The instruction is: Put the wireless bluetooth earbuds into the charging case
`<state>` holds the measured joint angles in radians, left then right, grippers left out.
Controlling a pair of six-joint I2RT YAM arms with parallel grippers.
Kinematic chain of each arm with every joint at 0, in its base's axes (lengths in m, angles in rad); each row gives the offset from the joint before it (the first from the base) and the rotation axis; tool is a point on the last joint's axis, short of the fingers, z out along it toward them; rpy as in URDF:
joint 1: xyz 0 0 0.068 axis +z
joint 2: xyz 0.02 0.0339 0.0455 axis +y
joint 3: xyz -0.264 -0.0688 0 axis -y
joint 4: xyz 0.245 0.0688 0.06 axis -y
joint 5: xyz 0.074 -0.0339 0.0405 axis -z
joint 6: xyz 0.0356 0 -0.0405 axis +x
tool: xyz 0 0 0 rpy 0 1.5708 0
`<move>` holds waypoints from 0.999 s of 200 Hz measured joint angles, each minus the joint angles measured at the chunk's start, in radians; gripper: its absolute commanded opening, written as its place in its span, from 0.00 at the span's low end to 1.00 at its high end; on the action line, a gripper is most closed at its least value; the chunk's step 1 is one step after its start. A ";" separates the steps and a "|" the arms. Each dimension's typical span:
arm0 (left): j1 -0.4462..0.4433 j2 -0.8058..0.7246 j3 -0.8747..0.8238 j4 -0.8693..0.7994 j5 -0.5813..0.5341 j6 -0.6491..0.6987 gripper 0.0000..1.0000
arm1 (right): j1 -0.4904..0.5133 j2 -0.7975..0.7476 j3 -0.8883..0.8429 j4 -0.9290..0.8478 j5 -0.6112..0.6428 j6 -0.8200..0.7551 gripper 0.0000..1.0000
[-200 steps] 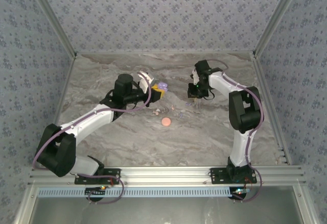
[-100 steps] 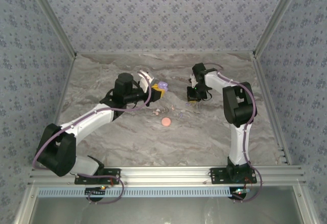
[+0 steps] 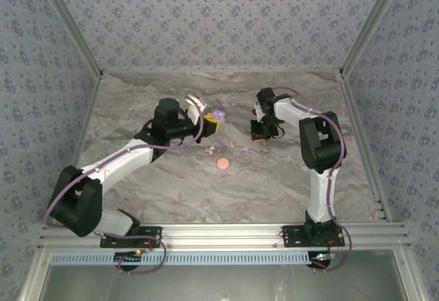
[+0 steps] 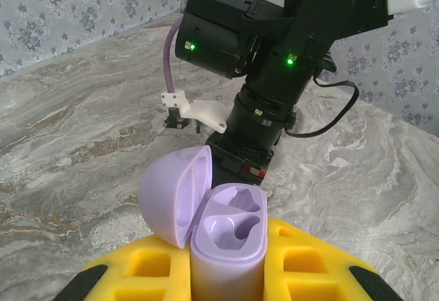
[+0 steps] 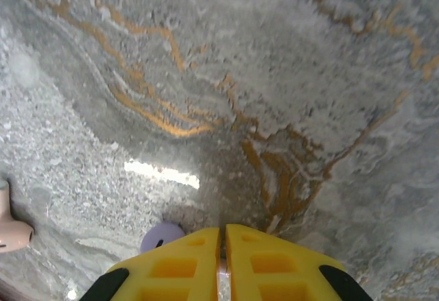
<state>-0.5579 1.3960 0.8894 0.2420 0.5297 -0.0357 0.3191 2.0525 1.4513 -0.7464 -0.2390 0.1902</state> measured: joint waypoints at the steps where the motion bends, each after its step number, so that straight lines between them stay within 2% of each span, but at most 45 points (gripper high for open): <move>1: 0.000 0.000 0.000 0.000 0.000 0.000 0.17 | 0.000 0.000 -0.001 0.000 0.000 0.000 0.12; 52: 0.000 0.000 0.000 0.000 0.000 0.000 0.16 | 0.008 -0.024 -0.034 -0.003 -0.009 0.000 0.14; 136: 0.000 0.000 0.000 0.000 0.000 0.000 0.17 | 0.025 -0.033 -0.047 -0.010 -0.091 -0.003 0.19; 174: 0.000 0.000 0.000 0.000 0.000 0.000 0.16 | 0.035 -0.048 -0.029 -0.034 -0.063 -0.009 0.26; 200: 0.000 0.000 0.000 0.000 0.000 0.000 0.17 | 0.043 -0.049 0.009 -0.045 -0.037 -0.010 0.35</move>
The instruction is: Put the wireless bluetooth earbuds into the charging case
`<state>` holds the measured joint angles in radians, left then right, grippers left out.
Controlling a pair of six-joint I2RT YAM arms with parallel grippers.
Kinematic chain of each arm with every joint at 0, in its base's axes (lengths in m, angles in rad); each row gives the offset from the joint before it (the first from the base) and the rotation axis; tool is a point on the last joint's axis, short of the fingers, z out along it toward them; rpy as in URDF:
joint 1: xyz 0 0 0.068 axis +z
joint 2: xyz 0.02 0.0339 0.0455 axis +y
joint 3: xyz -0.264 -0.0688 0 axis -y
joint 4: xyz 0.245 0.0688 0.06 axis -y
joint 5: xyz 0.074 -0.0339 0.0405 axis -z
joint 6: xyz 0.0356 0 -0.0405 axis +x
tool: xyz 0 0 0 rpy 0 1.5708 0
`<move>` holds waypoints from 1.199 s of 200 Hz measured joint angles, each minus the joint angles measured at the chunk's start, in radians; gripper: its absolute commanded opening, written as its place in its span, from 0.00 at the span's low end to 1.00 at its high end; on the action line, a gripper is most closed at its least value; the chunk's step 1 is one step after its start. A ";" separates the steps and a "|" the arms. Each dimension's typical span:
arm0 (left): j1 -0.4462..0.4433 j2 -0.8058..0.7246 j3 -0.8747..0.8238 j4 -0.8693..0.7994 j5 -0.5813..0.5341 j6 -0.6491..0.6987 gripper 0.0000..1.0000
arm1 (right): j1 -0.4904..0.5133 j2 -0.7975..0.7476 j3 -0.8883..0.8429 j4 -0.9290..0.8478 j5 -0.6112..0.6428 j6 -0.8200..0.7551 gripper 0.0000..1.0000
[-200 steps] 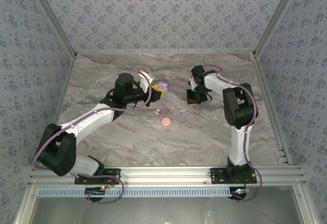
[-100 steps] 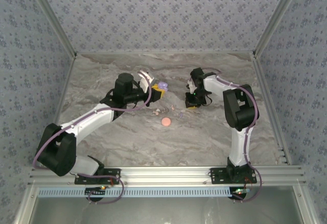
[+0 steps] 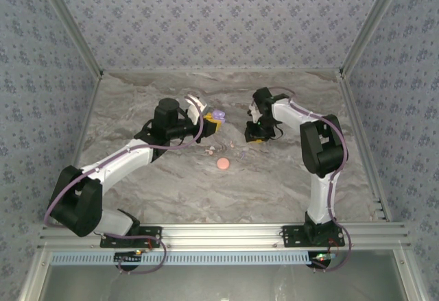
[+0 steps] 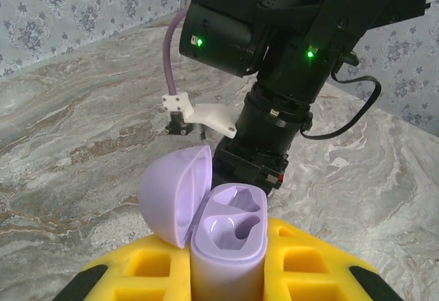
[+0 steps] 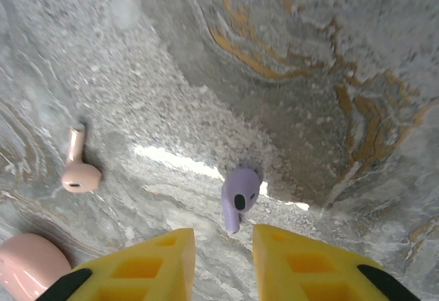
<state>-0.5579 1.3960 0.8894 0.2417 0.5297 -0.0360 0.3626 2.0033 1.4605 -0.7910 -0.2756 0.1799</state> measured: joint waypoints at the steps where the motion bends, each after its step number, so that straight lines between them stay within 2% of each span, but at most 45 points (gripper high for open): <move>1: 0.000 0.000 0.000 0.000 0.000 0.000 0.17 | 0.000 0.000 0.001 0.000 0.000 0.000 0.35; 29: 0.000 0.000 0.000 0.000 0.000 0.000 0.16 | 0.008 0.000 0.042 -0.017 0.038 0.006 0.38; 104: 0.000 0.000 0.000 0.000 0.000 0.000 0.17 | 0.031 0.064 0.145 -0.075 0.098 0.006 0.35; 240: 0.000 0.000 0.000 0.000 0.000 0.000 0.17 | 0.060 0.132 0.190 -0.126 0.148 0.006 0.32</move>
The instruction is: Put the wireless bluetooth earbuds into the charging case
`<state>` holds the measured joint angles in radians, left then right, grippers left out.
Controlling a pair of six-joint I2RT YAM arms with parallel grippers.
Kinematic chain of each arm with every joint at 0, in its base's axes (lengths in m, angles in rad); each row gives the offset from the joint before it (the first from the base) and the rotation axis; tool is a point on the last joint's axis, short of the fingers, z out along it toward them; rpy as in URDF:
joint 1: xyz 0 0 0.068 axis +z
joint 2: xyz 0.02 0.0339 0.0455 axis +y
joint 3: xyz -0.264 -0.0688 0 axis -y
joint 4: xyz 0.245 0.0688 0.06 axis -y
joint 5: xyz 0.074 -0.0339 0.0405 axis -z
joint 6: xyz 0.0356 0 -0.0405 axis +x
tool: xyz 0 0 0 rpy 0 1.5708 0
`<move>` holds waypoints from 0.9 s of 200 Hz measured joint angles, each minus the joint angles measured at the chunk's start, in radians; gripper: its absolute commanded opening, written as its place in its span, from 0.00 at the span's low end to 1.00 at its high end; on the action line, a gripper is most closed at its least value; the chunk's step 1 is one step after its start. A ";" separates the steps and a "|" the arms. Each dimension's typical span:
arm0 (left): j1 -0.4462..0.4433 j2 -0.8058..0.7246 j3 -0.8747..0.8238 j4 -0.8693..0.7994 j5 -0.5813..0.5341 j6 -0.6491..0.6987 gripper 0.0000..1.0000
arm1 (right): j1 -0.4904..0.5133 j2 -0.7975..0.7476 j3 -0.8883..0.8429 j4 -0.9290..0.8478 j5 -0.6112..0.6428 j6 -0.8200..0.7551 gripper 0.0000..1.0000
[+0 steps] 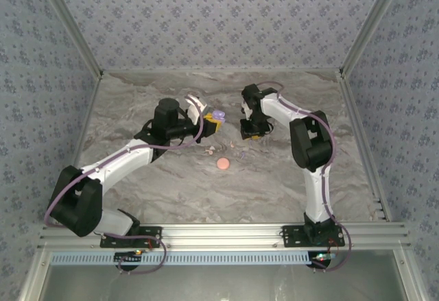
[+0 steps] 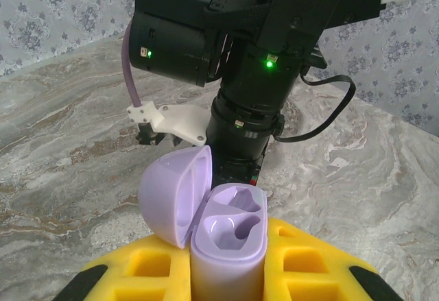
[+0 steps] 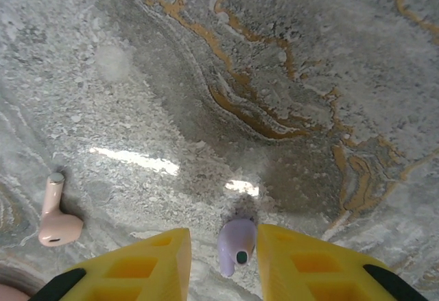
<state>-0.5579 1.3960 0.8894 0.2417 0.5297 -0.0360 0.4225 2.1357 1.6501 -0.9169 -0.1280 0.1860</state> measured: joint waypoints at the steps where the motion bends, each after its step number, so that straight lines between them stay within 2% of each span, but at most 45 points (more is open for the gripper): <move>1: 0.000 0.000 0.000 0.000 0.000 0.000 0.17 | 0.000 0.001 0.000 0.000 0.000 0.000 0.32; 110: 0.000 0.000 0.000 0.000 0.000 0.000 0.17 | 0.016 0.040 0.024 -0.024 0.051 0.000 0.28; 180: 0.000 0.000 0.000 0.000 0.000 0.000 0.16 | 0.018 0.041 0.026 -0.027 0.062 0.001 0.20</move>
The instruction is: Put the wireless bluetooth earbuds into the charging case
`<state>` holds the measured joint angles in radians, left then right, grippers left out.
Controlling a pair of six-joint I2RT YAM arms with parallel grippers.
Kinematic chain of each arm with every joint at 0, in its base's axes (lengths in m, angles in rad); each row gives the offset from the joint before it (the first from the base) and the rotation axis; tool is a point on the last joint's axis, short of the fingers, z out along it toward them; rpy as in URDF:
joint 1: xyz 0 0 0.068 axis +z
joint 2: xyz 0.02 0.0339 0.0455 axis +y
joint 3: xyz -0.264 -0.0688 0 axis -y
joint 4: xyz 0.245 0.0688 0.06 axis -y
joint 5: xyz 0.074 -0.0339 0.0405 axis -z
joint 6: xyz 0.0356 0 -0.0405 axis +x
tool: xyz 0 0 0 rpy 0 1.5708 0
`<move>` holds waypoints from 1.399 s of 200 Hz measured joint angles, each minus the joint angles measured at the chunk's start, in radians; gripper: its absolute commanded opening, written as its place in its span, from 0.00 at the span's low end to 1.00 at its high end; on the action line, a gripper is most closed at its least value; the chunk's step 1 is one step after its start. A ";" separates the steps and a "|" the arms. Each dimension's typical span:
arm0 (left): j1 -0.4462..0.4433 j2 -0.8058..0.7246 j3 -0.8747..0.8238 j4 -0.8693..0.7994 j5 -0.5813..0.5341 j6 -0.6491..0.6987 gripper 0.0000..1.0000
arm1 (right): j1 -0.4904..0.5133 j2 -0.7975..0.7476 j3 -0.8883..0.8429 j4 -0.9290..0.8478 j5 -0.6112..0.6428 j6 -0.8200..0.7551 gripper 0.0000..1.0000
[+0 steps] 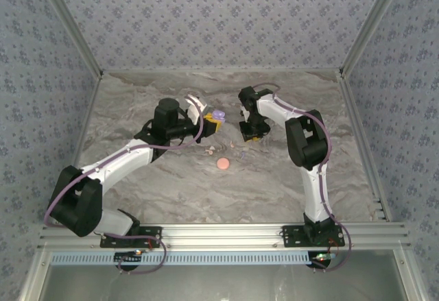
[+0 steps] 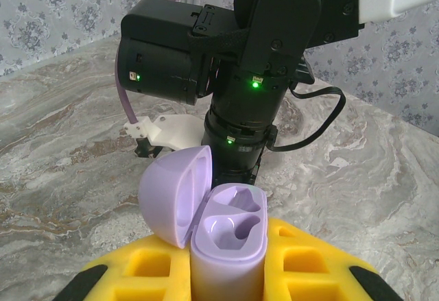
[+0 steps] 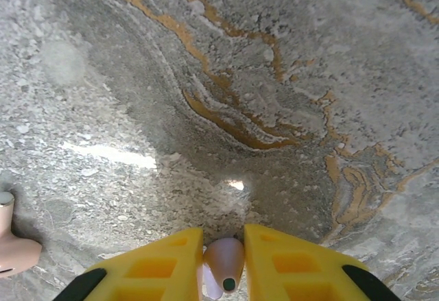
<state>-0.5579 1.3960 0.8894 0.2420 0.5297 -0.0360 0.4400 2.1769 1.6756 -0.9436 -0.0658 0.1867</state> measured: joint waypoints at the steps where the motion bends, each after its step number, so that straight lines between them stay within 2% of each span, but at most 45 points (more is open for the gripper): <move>1: 0.000 0.000 0.000 0.000 0.000 0.000 0.17 | 0.000 0.000 0.000 0.000 0.000 0.000 0.20; 66: 0.000 0.000 0.000 0.000 -0.001 -0.013 0.17 | -0.022 -0.018 -0.029 0.029 -0.049 0.011 0.18; 107: -0.014 0.015 -0.004 0.039 -0.023 -0.043 0.18 | -0.071 -0.058 -0.105 0.107 -0.158 0.032 0.18; 192: -0.048 0.163 -0.047 0.171 -0.071 -0.126 0.18 | -0.158 -0.161 -0.255 0.260 -0.386 0.086 0.18; 280: -0.051 0.269 -0.072 0.274 -0.082 -0.188 0.18 | -0.192 -0.278 -0.285 0.351 -0.546 0.116 0.17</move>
<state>-0.6090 1.6646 0.8177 0.5156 0.4480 -0.2245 0.2481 1.8988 1.3911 -0.5922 -0.6117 0.3031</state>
